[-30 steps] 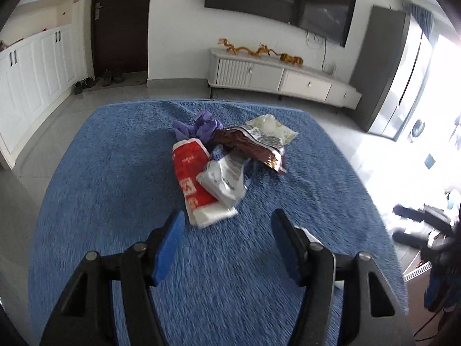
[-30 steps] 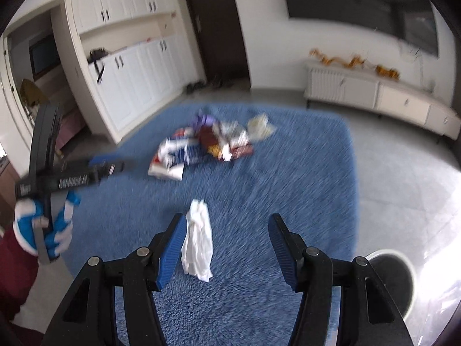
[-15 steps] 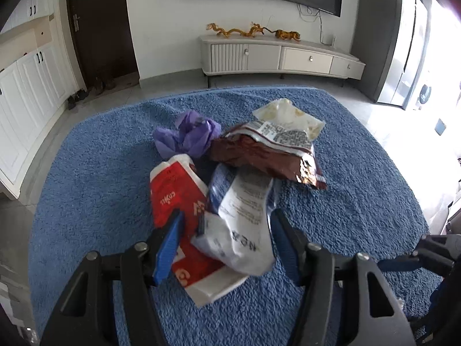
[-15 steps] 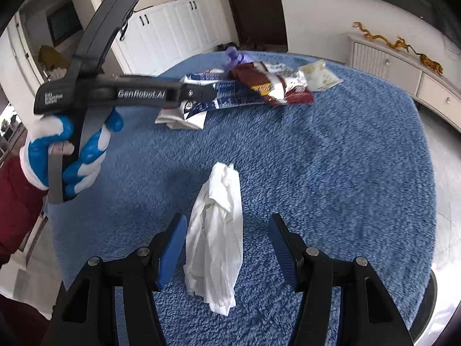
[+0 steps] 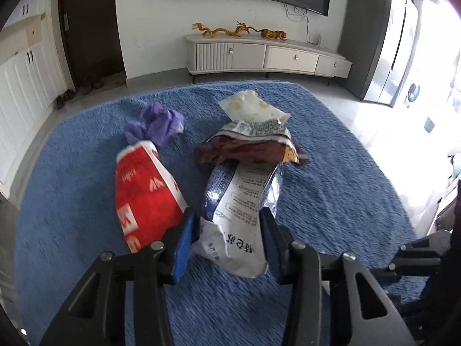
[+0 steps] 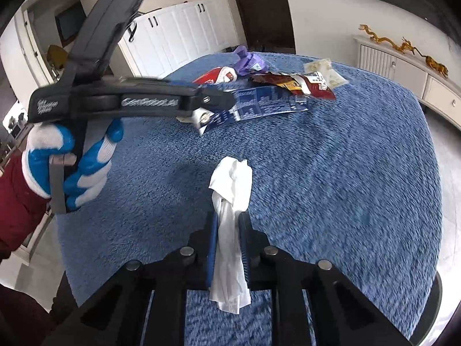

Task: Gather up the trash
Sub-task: 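Grasp the white-and-blue milk carton with the left tool while the right tool holds the tissue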

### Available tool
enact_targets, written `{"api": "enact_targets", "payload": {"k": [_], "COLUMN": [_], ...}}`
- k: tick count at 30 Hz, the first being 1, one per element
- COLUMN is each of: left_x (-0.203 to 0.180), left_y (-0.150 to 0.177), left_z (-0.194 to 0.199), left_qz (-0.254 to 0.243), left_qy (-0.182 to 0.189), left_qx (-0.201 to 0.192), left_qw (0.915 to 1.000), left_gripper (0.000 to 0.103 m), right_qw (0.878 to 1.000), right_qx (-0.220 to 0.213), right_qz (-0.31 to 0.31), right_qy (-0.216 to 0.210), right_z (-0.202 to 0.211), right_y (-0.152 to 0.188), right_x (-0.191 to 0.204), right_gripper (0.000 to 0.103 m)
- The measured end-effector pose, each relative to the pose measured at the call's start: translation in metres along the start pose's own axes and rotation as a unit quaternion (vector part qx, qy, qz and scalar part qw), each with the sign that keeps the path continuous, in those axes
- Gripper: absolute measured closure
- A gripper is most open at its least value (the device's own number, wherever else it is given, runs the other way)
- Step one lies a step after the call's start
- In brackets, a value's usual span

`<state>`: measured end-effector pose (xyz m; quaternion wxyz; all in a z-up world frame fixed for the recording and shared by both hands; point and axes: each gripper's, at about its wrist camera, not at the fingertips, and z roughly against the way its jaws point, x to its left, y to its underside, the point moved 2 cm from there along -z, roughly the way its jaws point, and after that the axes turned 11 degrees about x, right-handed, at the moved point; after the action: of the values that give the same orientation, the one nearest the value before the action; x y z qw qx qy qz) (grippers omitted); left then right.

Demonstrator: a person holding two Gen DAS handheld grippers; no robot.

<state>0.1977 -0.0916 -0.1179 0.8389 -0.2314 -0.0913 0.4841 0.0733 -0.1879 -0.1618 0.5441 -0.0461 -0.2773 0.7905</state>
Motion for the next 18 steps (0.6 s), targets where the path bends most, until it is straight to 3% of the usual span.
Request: {"api": "enact_targets", "payload": {"k": [7, 18], "left_x": [-0.002, 0.0], "left_y": [0.033, 0.098], "left_z": [0.02, 0.066], "left_qz": [0.032, 0.071], "left_qy": [0.036, 0.056], "left_qx": [0.006, -0.002], "left_qw": [0.9988, 0.9959], "left_gripper": [0.061, 0.061], "right_qw": [0.999, 0.995], "right_qx": [-0.024, -0.068], "right_qz": [-0.035, -0.075], "right_qy": [0.008, 0.024], "right_z": [0.036, 0.091], "right_y": [0.023, 0.055], "right_x": [-0.014, -0.024], "right_gripper": [0.09, 0.09]}}
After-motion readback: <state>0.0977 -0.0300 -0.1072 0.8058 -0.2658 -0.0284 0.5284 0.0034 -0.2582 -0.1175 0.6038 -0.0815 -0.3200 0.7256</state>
